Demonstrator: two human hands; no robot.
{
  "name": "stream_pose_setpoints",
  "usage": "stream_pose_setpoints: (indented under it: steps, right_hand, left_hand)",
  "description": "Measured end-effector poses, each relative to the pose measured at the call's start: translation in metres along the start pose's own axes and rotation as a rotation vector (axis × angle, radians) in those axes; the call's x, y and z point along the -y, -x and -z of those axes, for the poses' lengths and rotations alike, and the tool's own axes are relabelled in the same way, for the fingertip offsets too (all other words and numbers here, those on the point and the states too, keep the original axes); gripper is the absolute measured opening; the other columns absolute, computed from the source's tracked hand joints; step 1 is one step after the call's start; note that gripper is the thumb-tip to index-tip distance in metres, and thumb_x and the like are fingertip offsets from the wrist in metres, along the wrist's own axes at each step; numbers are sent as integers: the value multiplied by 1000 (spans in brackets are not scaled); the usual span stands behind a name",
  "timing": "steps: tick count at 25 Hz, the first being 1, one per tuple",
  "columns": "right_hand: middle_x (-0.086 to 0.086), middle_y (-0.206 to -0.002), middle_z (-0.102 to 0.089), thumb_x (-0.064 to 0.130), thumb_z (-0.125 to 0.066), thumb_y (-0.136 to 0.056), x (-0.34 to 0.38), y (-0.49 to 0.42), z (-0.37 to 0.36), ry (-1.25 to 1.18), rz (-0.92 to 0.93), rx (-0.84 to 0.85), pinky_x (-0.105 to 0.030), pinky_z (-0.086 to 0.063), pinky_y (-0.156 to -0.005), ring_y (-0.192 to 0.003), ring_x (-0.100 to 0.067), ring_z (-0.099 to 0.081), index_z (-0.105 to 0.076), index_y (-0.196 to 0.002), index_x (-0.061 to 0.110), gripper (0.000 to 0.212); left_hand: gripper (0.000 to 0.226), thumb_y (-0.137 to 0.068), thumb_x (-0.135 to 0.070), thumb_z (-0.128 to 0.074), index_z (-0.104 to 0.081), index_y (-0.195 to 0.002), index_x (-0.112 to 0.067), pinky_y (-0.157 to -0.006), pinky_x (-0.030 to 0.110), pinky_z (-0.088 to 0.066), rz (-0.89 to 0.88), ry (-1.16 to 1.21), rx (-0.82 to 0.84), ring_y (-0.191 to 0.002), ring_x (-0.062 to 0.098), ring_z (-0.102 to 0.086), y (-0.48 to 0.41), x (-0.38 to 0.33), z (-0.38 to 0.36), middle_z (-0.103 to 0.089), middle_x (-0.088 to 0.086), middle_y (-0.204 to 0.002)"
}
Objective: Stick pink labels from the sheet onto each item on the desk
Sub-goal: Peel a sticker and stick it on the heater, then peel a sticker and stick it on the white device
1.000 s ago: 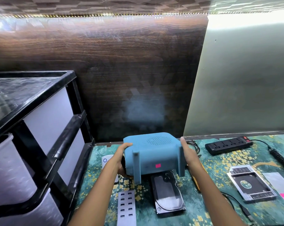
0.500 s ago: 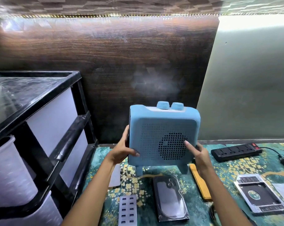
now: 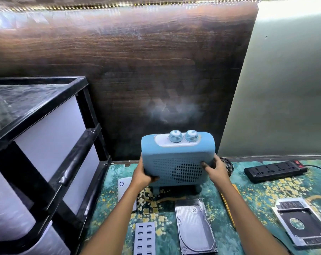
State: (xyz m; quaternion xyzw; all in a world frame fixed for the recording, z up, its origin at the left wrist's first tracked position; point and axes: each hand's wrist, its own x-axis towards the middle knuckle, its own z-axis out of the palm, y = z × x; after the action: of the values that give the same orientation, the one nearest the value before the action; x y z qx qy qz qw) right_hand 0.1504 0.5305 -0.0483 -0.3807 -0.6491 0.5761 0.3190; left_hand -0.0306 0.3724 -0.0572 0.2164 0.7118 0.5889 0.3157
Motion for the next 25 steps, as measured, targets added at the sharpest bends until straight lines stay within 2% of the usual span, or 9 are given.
stream_pose_setpoints:
  steps: [2,4,6,9,13,16,20,22,25]
  right_hand:
    - [-13,-122,-57,-4,-59,-82,-2,-5,0,32,-16,-18,-44,-43,-99,-113,-27,-52,-44,-130,8,52]
    - [-14,-125,-57,-4,-60,-81,-7,-2,0,60,-31,-26,-46,-42,-100,-117,-30,-51,-43,-132,11,55]
    - [-13,-128,-56,-5,-56,-83,-12,9,0,137,-61,-50,-36,-45,-93,-119,-30,-51,-40,-135,14,58]
    - [-14,-130,-55,2,-51,-89,-12,32,2,247,-84,-121,-35,-45,-80,-113,-31,-55,-37,-138,16,53]
    - [-16,-135,-48,4,-57,-85,-9,69,23,88,-118,-66,-42,-43,-99,-123,-30,-46,-40,-135,14,54]
    - [-16,-118,-54,-2,-56,-85,-5,104,56,-111,-136,-51,-26,-48,-84,-106,-23,-52,-48,-124,8,41]
    - [-11,-111,-58,0,-56,-85,-18,138,118,-67,-147,-105,-42,-41,-102,-108,-23,-52,-54,-112,15,30]
    - [-9,-110,-60,5,-58,-85,-32,147,158,-4,-159,-163,-44,-44,-98,-108,-23,-54,-56,-108,19,27]
    - [-9,-100,-63,3,-58,-85,-46,153,220,-14,-193,-285,-36,-49,-78,-97,-25,-58,-58,-103,18,24]
  left_hand:
    - [91,-72,22,-60,-23,-144,-20,-58,11,-53,-25,-82,-43,-111,16,-37,7,-2,-6,-42,-1,-124]
    - [86,-75,17,-61,-22,-145,-13,-76,19,-54,-52,-150,-92,-109,15,-42,16,4,-7,-48,4,-126]
    - [80,-74,10,-65,-27,-142,-9,-94,33,-48,-94,-244,-148,-105,14,-48,22,11,-7,-54,14,-130]
    - [83,-76,7,-63,-22,-145,-14,-96,37,-44,-28,-299,-241,-119,25,-48,33,6,-17,-47,15,-137]
    - [57,-81,4,-59,-38,-133,-6,-91,33,-41,16,-62,-476,-119,32,-48,81,6,-56,-44,17,-135]
    - [44,-81,8,-56,-49,-119,-13,-91,33,-44,-44,28,-306,-115,27,-52,123,25,-105,-52,8,-123]
    - [42,-82,4,-55,-47,-110,-25,-90,27,-40,-104,-103,-50,-115,16,-50,149,32,-171,-53,-6,-113]
    - [39,-84,1,-55,-47,-114,-24,-89,27,-38,-95,-131,24,-115,13,-47,159,26,-203,-52,-6,-116]
    - [36,-86,0,-52,-47,-112,-25,-87,28,-36,-124,-147,120,-116,14,-46,169,18,-248,-52,-5,-116]
